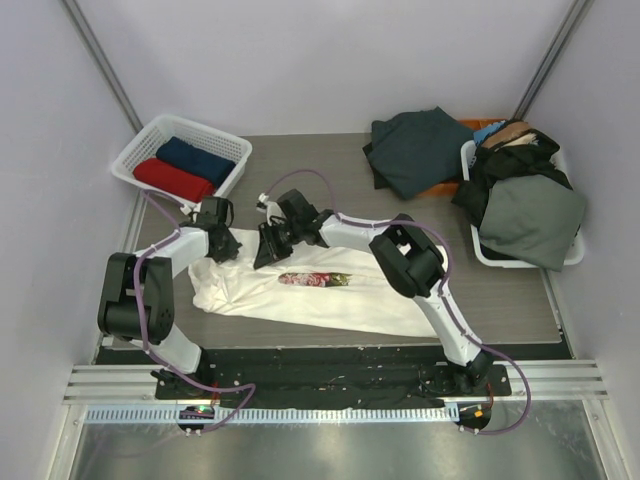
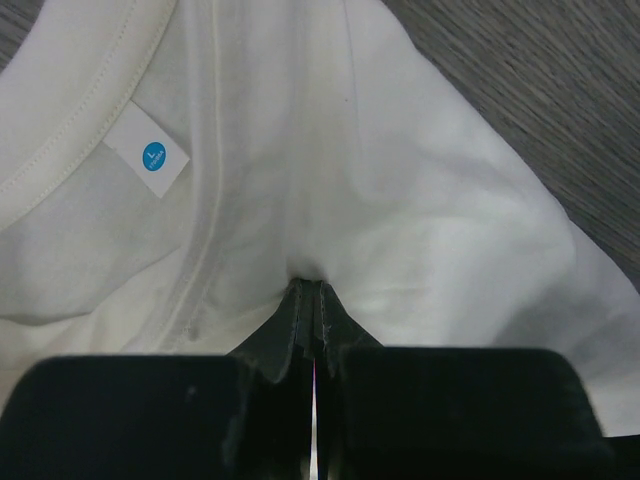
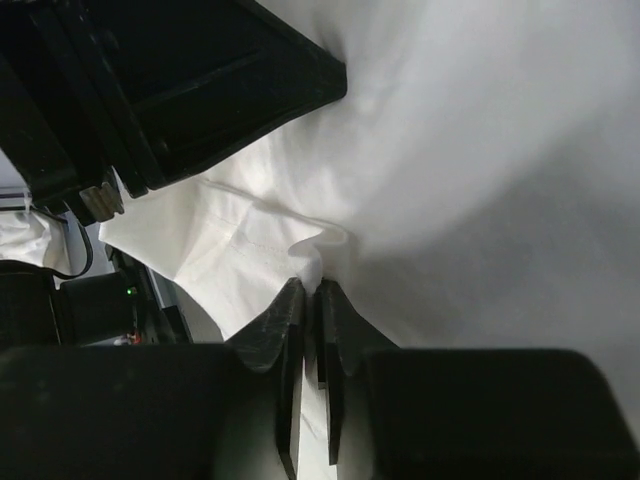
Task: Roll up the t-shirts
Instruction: Fold the T-shirt at the center of the board.
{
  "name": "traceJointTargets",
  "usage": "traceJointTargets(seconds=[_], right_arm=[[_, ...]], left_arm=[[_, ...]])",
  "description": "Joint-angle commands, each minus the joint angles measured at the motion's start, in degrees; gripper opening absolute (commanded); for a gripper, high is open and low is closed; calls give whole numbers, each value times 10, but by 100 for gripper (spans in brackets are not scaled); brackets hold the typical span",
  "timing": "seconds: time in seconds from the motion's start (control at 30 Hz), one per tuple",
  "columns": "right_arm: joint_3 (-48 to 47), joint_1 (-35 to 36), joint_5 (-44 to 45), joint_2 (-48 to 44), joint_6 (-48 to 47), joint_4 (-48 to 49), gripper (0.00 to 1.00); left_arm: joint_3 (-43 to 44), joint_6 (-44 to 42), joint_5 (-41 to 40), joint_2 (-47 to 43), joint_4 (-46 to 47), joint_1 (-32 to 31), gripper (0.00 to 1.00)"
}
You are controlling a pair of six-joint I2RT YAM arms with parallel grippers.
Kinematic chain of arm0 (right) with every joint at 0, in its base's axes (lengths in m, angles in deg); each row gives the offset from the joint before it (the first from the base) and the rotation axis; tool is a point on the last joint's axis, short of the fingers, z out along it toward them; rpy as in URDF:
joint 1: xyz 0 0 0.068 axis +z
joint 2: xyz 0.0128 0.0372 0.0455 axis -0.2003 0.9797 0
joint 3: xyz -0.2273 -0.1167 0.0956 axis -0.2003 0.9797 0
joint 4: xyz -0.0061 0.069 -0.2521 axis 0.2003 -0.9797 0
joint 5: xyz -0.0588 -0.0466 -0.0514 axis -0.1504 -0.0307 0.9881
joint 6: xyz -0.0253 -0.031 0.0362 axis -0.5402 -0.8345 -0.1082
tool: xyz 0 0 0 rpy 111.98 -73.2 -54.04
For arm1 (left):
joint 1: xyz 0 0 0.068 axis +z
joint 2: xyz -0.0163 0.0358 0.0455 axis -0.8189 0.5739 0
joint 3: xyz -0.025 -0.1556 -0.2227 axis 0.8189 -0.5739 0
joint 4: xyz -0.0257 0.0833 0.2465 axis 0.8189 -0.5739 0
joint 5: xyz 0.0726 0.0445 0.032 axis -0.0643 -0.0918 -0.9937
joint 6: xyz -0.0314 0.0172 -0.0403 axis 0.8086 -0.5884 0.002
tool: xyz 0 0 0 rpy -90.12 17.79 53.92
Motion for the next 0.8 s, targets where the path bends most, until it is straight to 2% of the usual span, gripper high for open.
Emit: traceJointTargets(seconds=[0.0,0.17,0.3,0.4,0.47,0.67,0.7,0.73,0.77], right_arm=[[-28,3,-12,-14,-1,20,10],[21,2,-5,-65,-13,26,4],[91,2,-23,-115,-1,49,4],[158,2,-42,-155,22,119,7],[204,3,-56,-181,34,142,13],[300,9,-90,-227,56,184,20],[324,11,-96,-232,55,188,23],[335,13,-97,-238,52,188,36],[346,15,-97,-249,48,185,42]], left_arm=[[-10,-12,2,12,27,5,0],[-15,-14,1,14,32,5,0],[-16,-15,0,12,31,5,0],[-18,-16,-1,9,31,6,0],[-18,-17,-3,7,30,5,0],[-18,-19,-5,-1,27,6,0],[-18,-19,-5,-1,27,6,0],[-18,-19,-4,-1,27,6,0],[-17,-19,-3,-2,27,6,0]])
